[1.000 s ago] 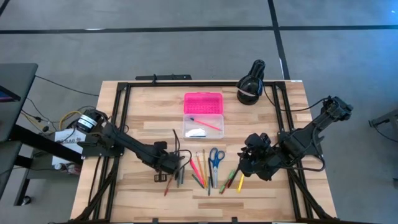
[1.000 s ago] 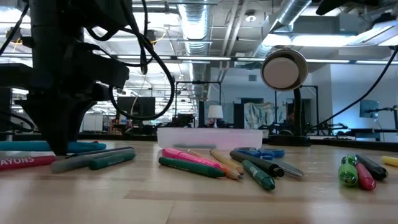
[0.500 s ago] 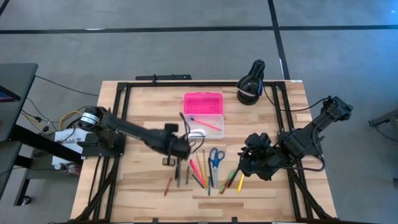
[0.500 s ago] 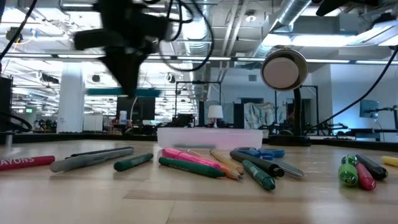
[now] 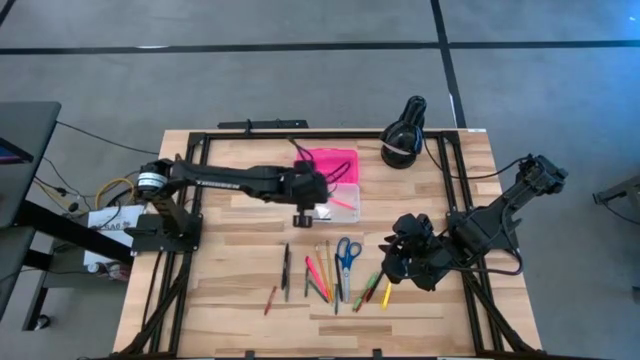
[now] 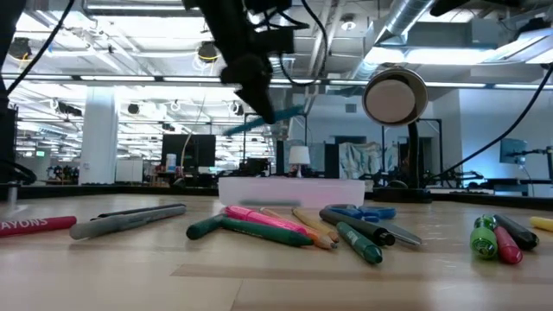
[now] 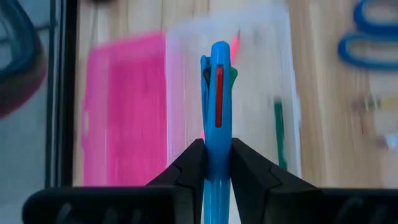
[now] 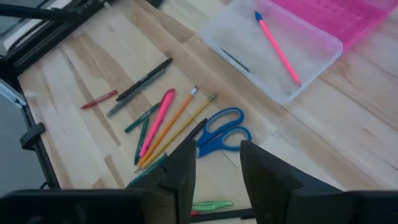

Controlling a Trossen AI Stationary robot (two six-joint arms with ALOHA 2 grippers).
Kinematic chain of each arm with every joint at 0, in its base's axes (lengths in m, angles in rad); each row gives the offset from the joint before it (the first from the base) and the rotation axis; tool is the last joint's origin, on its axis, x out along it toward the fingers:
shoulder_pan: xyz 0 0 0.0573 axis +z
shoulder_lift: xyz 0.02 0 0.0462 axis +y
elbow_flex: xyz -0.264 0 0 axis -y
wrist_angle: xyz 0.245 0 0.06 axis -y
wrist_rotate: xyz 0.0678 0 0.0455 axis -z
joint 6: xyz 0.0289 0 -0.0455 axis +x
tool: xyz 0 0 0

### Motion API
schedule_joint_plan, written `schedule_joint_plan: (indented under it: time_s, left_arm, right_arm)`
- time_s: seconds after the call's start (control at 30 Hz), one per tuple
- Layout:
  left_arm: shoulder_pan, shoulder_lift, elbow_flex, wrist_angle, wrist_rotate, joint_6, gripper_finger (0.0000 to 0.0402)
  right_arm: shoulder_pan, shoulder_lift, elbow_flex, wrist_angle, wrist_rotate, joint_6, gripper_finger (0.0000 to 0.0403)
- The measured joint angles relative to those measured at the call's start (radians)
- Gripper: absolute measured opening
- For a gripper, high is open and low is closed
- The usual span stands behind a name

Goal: Pick & place school supplies into a supply box
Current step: Put the blue pen into the pink supply box

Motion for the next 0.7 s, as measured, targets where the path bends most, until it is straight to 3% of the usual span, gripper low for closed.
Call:
schedule_joint_plan:
  time_s: [0.4, 0.7]
  left_arm:
    - [0.024, 0.121, 0.002, 0.101, 0.025, 0.081, 0.0053]
    - [0.026, 0.13, 0.0, 0.091, 0.023, 0.104, 0.007]
  right_arm:
    - [0.0, 0.0, 0.0, 0.004, -0.003, 0.054, 0.0118]
    - [0.0, 0.0, 0.0, 0.023, -0.003, 0.054, 0.0118]
